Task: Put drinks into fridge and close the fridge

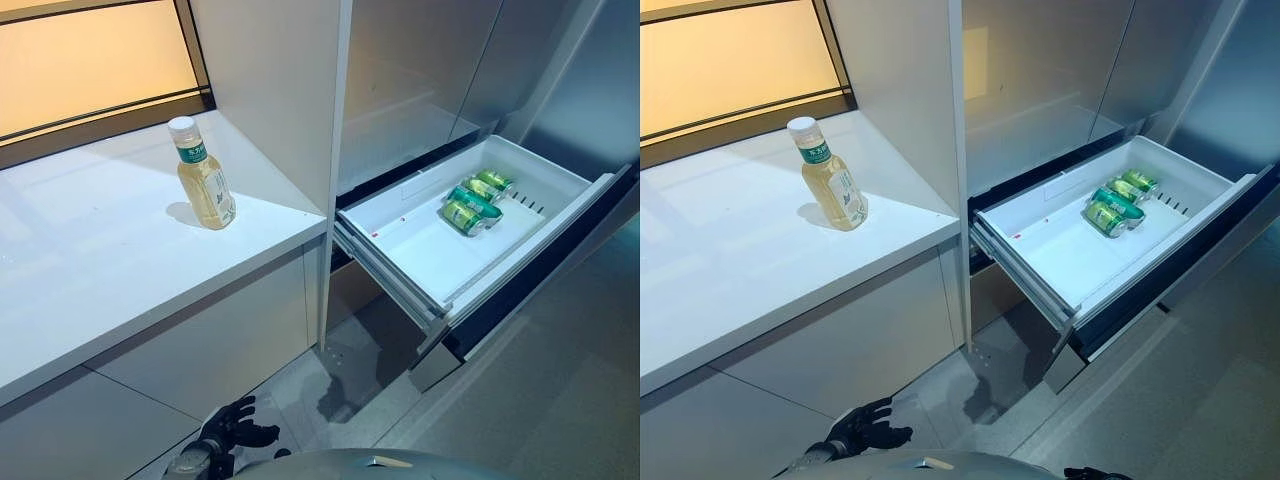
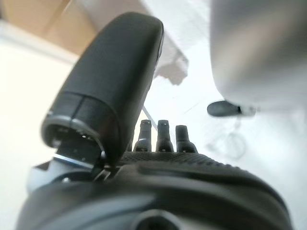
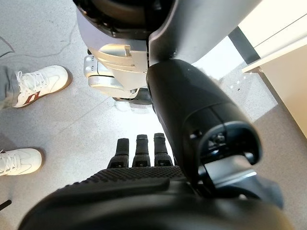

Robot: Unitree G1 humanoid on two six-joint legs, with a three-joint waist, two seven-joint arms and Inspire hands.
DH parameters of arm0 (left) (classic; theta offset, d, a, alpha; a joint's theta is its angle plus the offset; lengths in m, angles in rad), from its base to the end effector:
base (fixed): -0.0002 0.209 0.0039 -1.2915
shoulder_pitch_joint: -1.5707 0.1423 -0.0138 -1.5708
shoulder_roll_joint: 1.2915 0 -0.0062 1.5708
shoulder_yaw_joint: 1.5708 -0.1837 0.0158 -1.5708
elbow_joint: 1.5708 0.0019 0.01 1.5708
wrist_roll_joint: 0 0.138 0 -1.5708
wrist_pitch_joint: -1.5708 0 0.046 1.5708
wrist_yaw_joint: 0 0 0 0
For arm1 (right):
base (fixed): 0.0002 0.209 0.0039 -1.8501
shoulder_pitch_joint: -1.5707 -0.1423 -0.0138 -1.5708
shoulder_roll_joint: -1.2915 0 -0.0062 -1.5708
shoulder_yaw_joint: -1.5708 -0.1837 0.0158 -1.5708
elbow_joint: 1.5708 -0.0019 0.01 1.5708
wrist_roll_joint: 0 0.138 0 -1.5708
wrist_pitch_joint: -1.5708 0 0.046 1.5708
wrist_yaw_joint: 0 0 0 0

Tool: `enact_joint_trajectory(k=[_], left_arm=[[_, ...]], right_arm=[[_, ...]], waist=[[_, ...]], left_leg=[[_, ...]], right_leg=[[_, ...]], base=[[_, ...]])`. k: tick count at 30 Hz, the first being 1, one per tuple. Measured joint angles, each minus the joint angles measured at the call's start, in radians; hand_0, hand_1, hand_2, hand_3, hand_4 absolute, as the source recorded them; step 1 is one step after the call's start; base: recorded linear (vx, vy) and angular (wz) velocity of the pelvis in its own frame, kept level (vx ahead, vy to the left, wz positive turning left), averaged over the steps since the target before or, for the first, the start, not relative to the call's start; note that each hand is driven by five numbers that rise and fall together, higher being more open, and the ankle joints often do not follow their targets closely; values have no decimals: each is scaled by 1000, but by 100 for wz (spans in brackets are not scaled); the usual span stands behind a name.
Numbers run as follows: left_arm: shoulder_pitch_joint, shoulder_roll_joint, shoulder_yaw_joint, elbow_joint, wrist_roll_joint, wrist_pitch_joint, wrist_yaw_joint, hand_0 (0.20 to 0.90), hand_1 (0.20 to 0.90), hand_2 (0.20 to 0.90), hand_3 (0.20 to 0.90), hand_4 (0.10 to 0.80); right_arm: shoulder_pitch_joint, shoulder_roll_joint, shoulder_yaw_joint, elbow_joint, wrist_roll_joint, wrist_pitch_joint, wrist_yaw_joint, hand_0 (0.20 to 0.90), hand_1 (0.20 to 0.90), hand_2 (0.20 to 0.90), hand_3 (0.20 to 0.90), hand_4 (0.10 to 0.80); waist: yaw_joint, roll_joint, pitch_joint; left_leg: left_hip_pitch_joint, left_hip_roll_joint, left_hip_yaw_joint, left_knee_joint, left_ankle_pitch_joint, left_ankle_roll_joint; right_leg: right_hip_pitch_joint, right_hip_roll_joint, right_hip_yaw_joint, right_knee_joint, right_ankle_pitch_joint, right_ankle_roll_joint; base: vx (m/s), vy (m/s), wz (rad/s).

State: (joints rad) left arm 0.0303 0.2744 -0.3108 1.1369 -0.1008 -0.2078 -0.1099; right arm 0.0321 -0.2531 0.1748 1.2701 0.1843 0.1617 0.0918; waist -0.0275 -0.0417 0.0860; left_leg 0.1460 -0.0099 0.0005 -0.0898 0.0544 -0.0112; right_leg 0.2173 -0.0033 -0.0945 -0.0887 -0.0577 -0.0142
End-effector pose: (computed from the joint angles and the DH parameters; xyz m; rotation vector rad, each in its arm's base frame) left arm 0.0815 0.2175 -0.1096 0.2570 1.0047 -0.1910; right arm 0.0447 -0.2296 -0.1195 -0.0916 1.4674 -0.0745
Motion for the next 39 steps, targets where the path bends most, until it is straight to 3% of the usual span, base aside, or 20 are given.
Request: enact_joint_trajectory(k=[5, 10, 18, 25, 39], left_arm=[[-15, 55, -158, -171, 176, -37, 14, 900, 900, 900, 900, 800], [-111, 129, -289, -408, 305, -32, 3, 900, 900, 900, 900, 800], [-239, 214, -313, -625, 292, 30, -20, 900, 900, 900, 900, 800], [-258, 249, -314, -745, 195, 85, -112, 900, 900, 900, 900, 800], [-260, 283, -313, -1087, -214, 166, -278, 900, 900, 900, 900, 800]], right_arm=[[-3, -8, 35, -19, -1, 11, 1, 900, 900, 900, 900, 800], [-6, -16, 43, -38, -9, 16, 5, 900, 900, 900, 900, 800], [-17, -40, 75, -51, -9, 16, 9, 900, 900, 900, 900, 800], [-24, -39, 74, -33, -13, -3, -2, 900, 900, 900, 900, 800], [-21, -31, 77, -19, -18, -31, -31, 900, 900, 900, 900, 800]], waist=[[-8, 0, 0], [-21, 7, 4], [-39, 34, 8], [-40, 45, 3], [-29, 48, 1]], left_leg=[[0, 2, 12, -2, 0, 1], [-1, 4, 18, -4, 1, 1], [-3, 4, 15, -4, 1, 0], [-3, 3, 7, -4, 1, 0], [-7, 1, -7, -4, 2, -1]], right_leg=[[-4, 0, 7, 4, 0, 0], [-6, 0, 8, 6, 0, 0], [-5, 1, 6, 1, 0, 0], [-3, 1, 3, 0, 0, 0], [-2, 1, -6, -2, 0, 0]], base=[[-23, 11, -3], [-25, 5, -1], [-2, 5, -1], [2, 2, 2], [0, 0, 1]])
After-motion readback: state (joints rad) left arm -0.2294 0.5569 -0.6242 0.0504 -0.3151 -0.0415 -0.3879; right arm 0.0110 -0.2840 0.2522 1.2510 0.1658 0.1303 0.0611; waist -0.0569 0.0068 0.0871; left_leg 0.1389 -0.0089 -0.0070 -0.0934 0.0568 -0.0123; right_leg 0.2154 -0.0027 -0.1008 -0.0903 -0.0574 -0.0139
